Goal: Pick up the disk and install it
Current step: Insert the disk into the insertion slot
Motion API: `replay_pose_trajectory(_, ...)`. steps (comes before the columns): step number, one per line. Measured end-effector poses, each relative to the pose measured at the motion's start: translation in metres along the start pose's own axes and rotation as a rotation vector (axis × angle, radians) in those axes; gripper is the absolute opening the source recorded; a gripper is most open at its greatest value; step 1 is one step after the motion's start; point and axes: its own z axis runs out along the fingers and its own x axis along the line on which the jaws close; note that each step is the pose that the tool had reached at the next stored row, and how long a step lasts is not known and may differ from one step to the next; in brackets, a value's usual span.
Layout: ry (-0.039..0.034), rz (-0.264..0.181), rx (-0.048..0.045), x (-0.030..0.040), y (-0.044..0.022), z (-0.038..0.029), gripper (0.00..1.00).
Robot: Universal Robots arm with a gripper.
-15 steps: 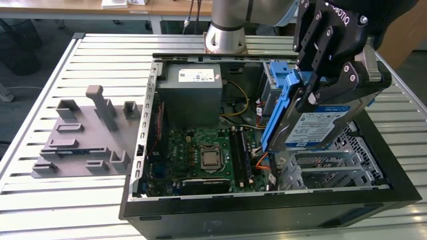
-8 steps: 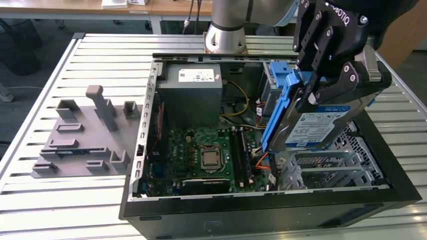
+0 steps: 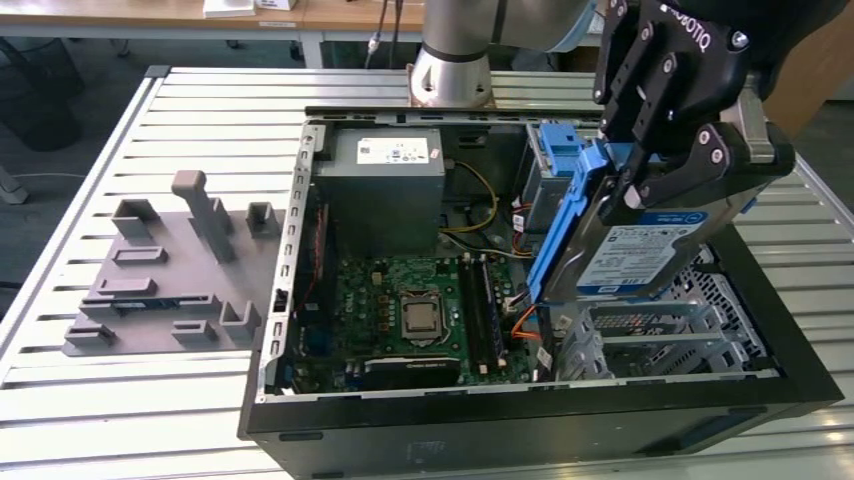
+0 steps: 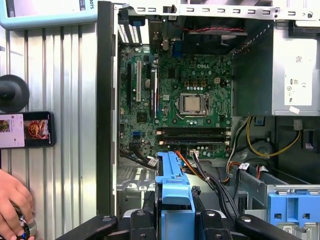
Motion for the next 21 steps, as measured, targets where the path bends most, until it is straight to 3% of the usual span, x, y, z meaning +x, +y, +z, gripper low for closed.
replay_pose_trajectory(4,0.0008,0.0,0.0001,0.0002,-0.0063,0.0005,0.37)
replay_pose_trajectory(9,0.0212,0.0,0.0008,0.0009,-0.0073,0.0017,0.37)
replay_pose_trajectory(12,0.0213,0.002,0.0008,0.0009,-0.0119,0.0038,0.37)
replay_pose_trajectory(17,0.0213,0.002,0.0009,0.0007,-0.0264,0.0063,0.37)
replay_pose_trajectory(21,0.0213,0.003,0.0009,0.0007,-0.0328,0.0083,0.37)
